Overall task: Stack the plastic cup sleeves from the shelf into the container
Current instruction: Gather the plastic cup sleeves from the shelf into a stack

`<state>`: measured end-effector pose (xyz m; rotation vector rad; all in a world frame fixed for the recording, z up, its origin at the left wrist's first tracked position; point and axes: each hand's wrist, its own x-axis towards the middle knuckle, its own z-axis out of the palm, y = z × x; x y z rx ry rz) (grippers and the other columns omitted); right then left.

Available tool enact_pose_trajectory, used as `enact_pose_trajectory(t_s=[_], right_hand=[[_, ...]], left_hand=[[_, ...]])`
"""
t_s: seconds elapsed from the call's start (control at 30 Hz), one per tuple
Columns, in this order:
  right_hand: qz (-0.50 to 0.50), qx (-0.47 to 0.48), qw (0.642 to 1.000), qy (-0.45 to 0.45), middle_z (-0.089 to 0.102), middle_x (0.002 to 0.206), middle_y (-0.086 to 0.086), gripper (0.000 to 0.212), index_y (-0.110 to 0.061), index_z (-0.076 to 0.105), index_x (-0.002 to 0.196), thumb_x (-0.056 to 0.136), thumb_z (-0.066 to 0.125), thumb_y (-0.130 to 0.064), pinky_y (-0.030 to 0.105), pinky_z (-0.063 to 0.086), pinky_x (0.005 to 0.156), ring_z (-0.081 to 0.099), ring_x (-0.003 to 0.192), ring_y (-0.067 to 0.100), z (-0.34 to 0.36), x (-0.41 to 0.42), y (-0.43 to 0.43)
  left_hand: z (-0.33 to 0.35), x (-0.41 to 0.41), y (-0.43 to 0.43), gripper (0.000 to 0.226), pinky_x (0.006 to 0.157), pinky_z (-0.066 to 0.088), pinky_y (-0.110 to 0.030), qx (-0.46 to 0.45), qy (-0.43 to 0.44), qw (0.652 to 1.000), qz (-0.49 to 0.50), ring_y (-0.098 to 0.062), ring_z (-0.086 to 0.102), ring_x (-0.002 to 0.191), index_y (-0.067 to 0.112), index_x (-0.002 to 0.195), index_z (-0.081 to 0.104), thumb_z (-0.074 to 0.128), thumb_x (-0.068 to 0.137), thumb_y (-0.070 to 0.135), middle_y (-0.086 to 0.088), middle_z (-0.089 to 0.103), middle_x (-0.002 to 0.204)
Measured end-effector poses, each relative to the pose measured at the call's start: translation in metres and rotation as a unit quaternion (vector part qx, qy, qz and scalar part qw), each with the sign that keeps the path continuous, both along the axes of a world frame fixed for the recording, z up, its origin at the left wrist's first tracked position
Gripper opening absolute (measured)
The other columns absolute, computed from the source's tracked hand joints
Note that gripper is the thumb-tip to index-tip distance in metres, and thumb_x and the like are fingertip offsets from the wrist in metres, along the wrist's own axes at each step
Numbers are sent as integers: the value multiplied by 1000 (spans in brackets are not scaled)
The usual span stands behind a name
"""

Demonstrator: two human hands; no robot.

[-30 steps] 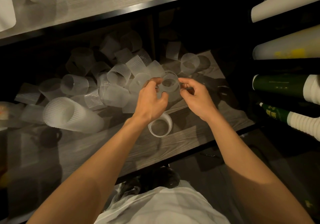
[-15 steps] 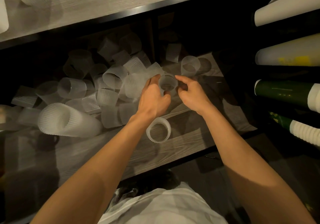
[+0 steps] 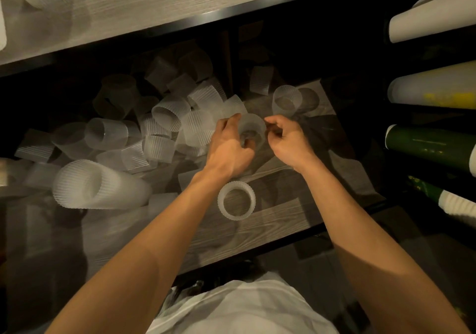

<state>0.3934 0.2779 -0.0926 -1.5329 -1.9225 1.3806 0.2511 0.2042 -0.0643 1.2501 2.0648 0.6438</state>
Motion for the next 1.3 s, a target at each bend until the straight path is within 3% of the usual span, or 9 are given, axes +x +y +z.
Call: enact_pose_trajectory(t_s=[0.17, 0.27, 0.53, 0.63, 0.73, 0.9, 1.03, 1.2, 1.3], right_hand=[[-12, -37, 998, -57, 59, 114, -4, 42, -14, 57, 138, 97, 60, -3, 23, 47, 89, 55, 106, 10, -9, -7, 6], [-28, -57, 994, -85, 62, 114, -2, 38, -13, 58, 135, 98, 63, -11, 29, 48, 92, 59, 109, 14, -16, -8, 7], [-49, -24, 997, -55, 63, 112, 1, 29, -11, 58, 127, 98, 61, -12, 25, 45, 82, 61, 104, 18, -6, -8, -2], [-50, 55, 997, -29, 64, 95, -5, 12, -19, 60, 106, 97, 62, -12, 10, 44, 66, 63, 86, 10, 9, -10, -13], [14, 77, 997, 0, 67, 83, -7, 8, -17, 68, 99, 94, 64, -12, 11, 47, 62, 63, 75, 4, 27, -18, -28], [116, 69, 991, 2, 68, 81, -7, 14, -25, 68, 93, 90, 66, -12, 13, 47, 62, 62, 72, 2, 42, -41, -57], [160, 71, 985, -17, 66, 75, -6, 11, -23, 68, 90, 88, 65, -13, 24, 50, 63, 60, 66, 6, 45, -65, -77], [286, 64, 953, -77, 64, 73, -4, 6, -17, 67, 92, 88, 65, -13, 36, 51, 66, 59, 68, 12, 54, -88, -108], [361, 43, 923, -126, 60, 71, -8, 8, -23, 65, 85, 87, 67, -16, 31, 46, 62, 58, 68, 12, 53, -99, -129]], left_hand=[[-1, 3, 7, 69, 103, 42, -32, -67, 21, 997, -43, -30, 47, 136, 13, 156, 27, 61, 96, 24, -12, 40, 152], [0, 1, 9, 67, 94, 42, -29, -73, 17, 996, -44, -30, 49, 132, 14, 155, 27, 60, 97, 24, -12, 43, 151], [2, -10, 2, 57, 109, 46, -33, -19, -39, 999, -24, -22, 51, 133, 16, 148, 43, 61, 94, 17, -6, 51, 147], [7, -18, -8, 30, 89, 57, -27, 53, -61, 997, -18, -4, 65, 99, 20, 119, 65, 62, 91, 12, 4, 68, 110], [18, -33, -19, 15, 64, 47, -13, 60, -66, 995, -43, 7, 59, 64, 22, 95, 71, 63, 89, 11, 12, 69, 82], [32, -64, -48, 10, 65, 57, -26, -34, -99, 988, -116, -4, 64, 59, 15, 92, 71, 65, 89, 8, 1, 71, 80], [35, -87, -73, 10, 60, 53, -27, -77, -122, 983, -115, -16, 62, 56, 5, 91, 70, 61, 88, 2, -19, 72, 76], [28, -106, -105, 15, 72, 59, -32, -213, -82, 957, -179, -15, 71, 63, -1, 97, 69, 59, 89, 8, -16, 76, 94], [18, -109, -123, 8, 69, 55, -28, -302, -6, 920, -249, -18, 67, 68, 12, 77, 66, 67, 85, 13, -10, 74, 86]])
